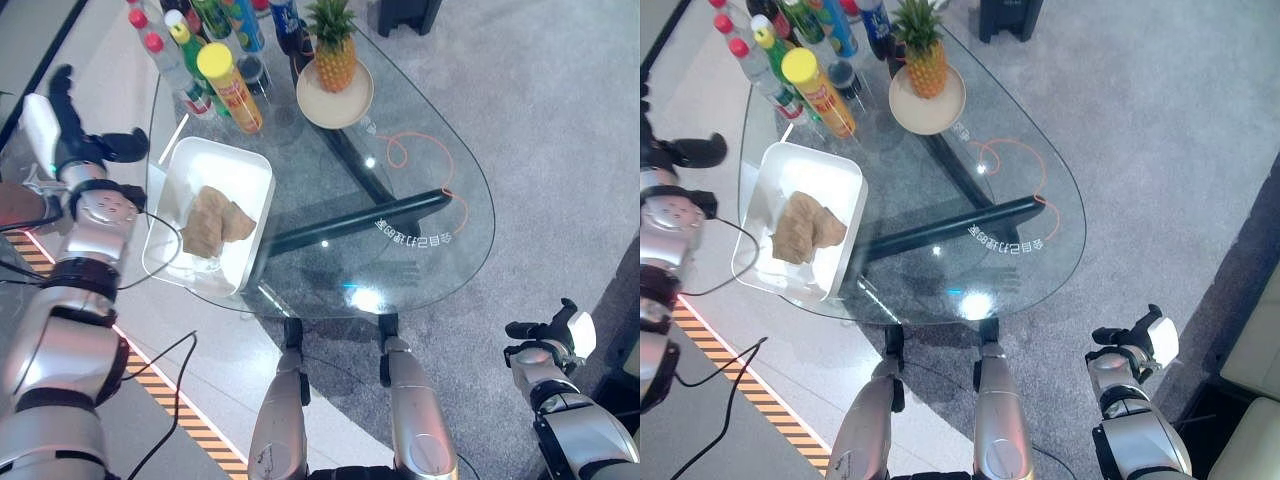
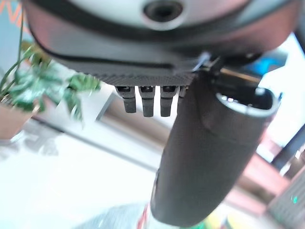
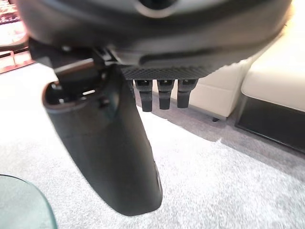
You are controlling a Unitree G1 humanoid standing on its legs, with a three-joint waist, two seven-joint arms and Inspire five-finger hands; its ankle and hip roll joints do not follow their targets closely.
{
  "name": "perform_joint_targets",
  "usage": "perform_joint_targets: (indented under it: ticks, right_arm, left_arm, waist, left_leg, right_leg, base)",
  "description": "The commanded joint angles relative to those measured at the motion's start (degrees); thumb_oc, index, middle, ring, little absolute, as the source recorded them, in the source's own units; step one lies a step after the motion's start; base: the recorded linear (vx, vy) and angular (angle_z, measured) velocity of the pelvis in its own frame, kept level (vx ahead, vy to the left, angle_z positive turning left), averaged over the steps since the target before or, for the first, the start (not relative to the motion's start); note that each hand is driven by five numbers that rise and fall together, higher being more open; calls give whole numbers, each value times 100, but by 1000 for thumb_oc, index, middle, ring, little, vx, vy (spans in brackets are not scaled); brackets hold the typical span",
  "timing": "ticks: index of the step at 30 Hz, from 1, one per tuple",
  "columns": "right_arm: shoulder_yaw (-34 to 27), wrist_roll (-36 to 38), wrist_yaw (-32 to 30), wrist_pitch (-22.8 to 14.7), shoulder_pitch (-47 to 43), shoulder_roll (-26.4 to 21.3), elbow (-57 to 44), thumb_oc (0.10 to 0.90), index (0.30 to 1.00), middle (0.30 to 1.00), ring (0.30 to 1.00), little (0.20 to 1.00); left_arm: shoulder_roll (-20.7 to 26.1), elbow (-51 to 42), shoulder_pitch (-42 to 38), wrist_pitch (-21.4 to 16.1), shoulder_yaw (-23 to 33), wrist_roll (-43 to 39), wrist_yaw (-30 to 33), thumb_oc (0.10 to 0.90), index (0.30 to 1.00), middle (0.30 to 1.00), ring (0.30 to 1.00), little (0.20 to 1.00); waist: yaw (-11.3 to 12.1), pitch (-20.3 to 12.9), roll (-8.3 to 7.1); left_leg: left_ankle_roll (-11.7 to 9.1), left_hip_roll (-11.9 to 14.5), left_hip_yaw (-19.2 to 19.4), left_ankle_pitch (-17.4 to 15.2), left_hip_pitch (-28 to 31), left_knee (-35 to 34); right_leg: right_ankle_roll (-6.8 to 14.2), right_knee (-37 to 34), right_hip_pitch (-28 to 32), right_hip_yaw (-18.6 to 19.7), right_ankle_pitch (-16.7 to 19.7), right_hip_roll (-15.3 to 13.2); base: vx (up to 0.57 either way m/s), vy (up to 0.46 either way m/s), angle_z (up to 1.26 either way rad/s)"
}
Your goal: Wipe the table with a cloth and put it in the basket.
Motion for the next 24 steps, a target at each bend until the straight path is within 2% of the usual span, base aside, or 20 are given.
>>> perform_joint_targets:
  ticks: [1,5,6,10,11,16,18,20,24]
  right_arm:
    - [-205,14,58,-124,740,-335,174,800,900,900,900,900]
    - [-355,-49,474,-29,1172,-247,204,800,900,900,900,900]
    - [-404,-176,566,-5,1349,-167,207,800,900,900,900,900]
    - [-411,-345,770,52,1673,17,168,800,900,900,900,900]
    - [-378,-467,835,100,1832,146,133,800,900,900,900,900]
    - [-320,-730,1101,317,2152,403,175,800,900,900,900,900]
    - [-286,-819,1340,358,2184,467,245,800,900,900,900,900]
    - [-225,-918,1564,422,2206,541,275,800,900,900,900,900]
    - [-157,-956,1811,501,2238,689,352,800,900,900,900,900]
  left_arm:
    - [552,-144,403,-405,479,15,-14,800,900,900,900,900]
    - [493,-211,1232,-462,943,-81,-315,800,900,900,900,900]
    - [377,-254,1713,-545,1243,-154,-392,800,900,900,900,900]
    - [48,-306,2580,-551,1745,-73,-565,800,900,900,900,900]
    - [-184,-265,3020,-571,1918,124,-670,800,900,900,900,900]
    - [-842,97,3986,-608,2104,150,-1097,800,900,900,900,900]
    - [-1120,315,4225,-678,2171,-255,-1345,800,900,900,900,900]
    - [-1341,538,4378,-559,2192,-323,-1632,800,900,900,900,900]
    - [-1937,1168,4693,-569,1964,295,-1979,800,900,900,900,900]
  waist:
    - [152,-854,-18]
    - [223,-1257,17]
    - [282,-1464,18]
    - [344,-1790,15]
    - [383,-1955,5]
    - [459,-2349,-37]
    - [484,-2452,-54]
    - [505,-2518,-78]
    - [536,-2647,-142]
  left_leg:
    - [298,-467,236,-284,171,-144]
    - [271,-482,250,-250,741,-552]
    - [275,-484,236,-220,914,-673]
    - [287,-469,209,-252,1192,-785]
    - [290,-452,193,-275,1311,-825]
    - [296,-405,176,-360,1587,-826]
    - [296,-386,177,-397,1694,-826]
    - [298,-370,183,-421,1769,-826]
    - [296,-340,210,-454,1879,-826]
  right_leg:
    - [15,-599,424,-361,97,-82]
    - [47,-1028,1076,-463,126,-118]
    - [51,-1167,1282,-514,164,-122]
    - [46,-1320,1645,-598,146,-118]
    - [44,-1375,1807,-644,122,-114]
    - [44,-1509,2186,-712,84,-100]
    - [41,-1546,2313,-731,61,-98]
    - [41,-1591,2406,-761,57,-101]
    - [38,-1678,2524,-779,80,-89]
  base:
    - [87,-58,-2]
    - [107,-45,8]
    - [168,-49,7]
    - [123,-39,12]
    - [112,-24,9]
    - [99,6,8]
    - [59,39,4]
    - [19,20,3]
    - [30,5,0]
